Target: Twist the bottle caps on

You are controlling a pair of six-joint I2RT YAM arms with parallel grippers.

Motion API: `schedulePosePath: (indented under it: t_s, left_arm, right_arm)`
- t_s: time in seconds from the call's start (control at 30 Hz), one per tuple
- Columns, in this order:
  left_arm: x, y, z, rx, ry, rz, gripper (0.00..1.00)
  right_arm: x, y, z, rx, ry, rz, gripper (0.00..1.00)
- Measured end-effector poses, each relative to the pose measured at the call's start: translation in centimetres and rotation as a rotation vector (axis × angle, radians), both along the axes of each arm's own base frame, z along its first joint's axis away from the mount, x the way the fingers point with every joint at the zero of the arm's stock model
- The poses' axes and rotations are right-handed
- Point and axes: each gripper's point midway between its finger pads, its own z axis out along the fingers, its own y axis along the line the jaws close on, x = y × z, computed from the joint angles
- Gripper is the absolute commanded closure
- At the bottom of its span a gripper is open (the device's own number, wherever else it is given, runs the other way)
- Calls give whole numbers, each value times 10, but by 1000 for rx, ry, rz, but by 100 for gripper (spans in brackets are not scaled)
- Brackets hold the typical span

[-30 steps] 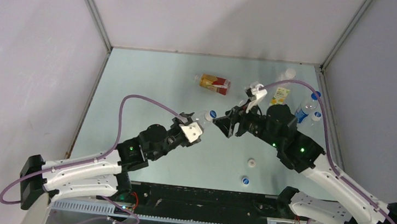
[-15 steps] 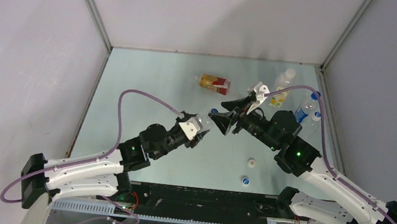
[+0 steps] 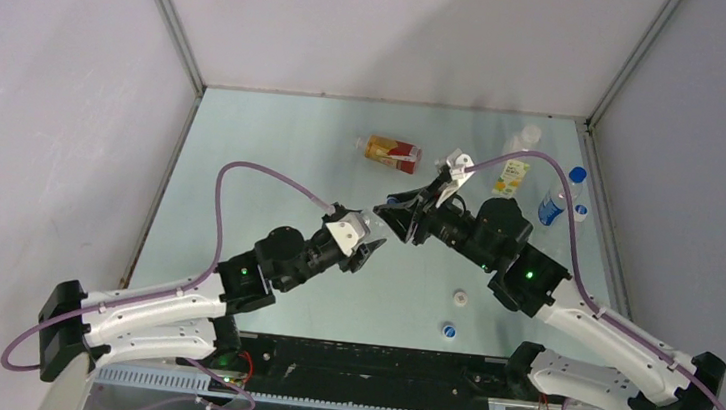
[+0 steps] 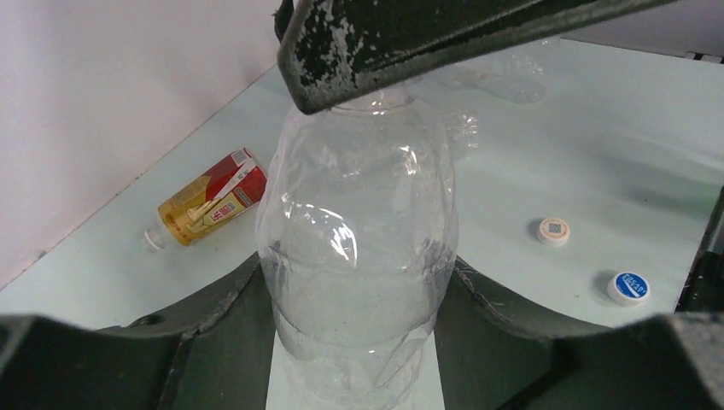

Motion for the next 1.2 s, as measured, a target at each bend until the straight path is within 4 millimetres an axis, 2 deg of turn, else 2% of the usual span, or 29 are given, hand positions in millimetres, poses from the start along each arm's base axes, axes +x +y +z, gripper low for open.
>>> schedulePosePath:
  t_s: [0.03, 0.07, 0.1, 0.2, 0.23, 0.37, 0.4, 0.47, 0.53, 0.67, 0.7, 0.9, 1.03, 1.2]
  left_arm:
    - [0, 0, 0, -1, 1, 0, 98]
    - [0, 0, 0, -4, 6, 0, 96]
    - [0, 0, 0, -6, 8, 0, 90]
    - [0, 0, 0, -12, 15, 2, 75]
    - [0, 0, 0, -12, 15, 2, 61]
    - [-1, -1, -1, -9, 17, 1, 31]
    - [-1, -1, -1, -9, 18, 0, 27]
    - [-2, -1, -1, -6, 20, -2, 13]
    - [1, 5, -2, -7, 30, 26, 3]
    - [14, 25, 6, -34, 36, 113, 0]
    - [21, 39, 10, -52, 39, 165, 0]
    - [43, 91, 29, -91, 52, 356, 0]
    - [50, 127, 43, -107, 44, 468, 0]
    - [55, 165, 46, -115, 34, 588, 0]
  right_arm:
    - [0, 0, 0, 1, 0, 0, 85]
    - [0, 0, 0, -2, -5, 2, 91]
    - [0, 0, 0, -4, -8, -1, 99]
    - [1, -1, 0, -10, -18, -6, 100]
    - [2, -2, 0, -12, -20, -10, 100]
    - [0, -5, 0, -23, -22, -16, 100]
    - [-1, -7, -1, -26, -21, -17, 100]
    - [0, -11, -2, -33, -17, -26, 100]
    - [8, -25, -2, -53, -26, -79, 100]
    - [26, -60, -1, -97, -54, -213, 100]
    - [29, -67, -1, -108, -61, -239, 100]
    - [45, -94, -8, -190, -95, -348, 100]
    - [58, -95, -21, -245, -92, -373, 100]
    - [80, -70, -49, -310, -61, -340, 100]
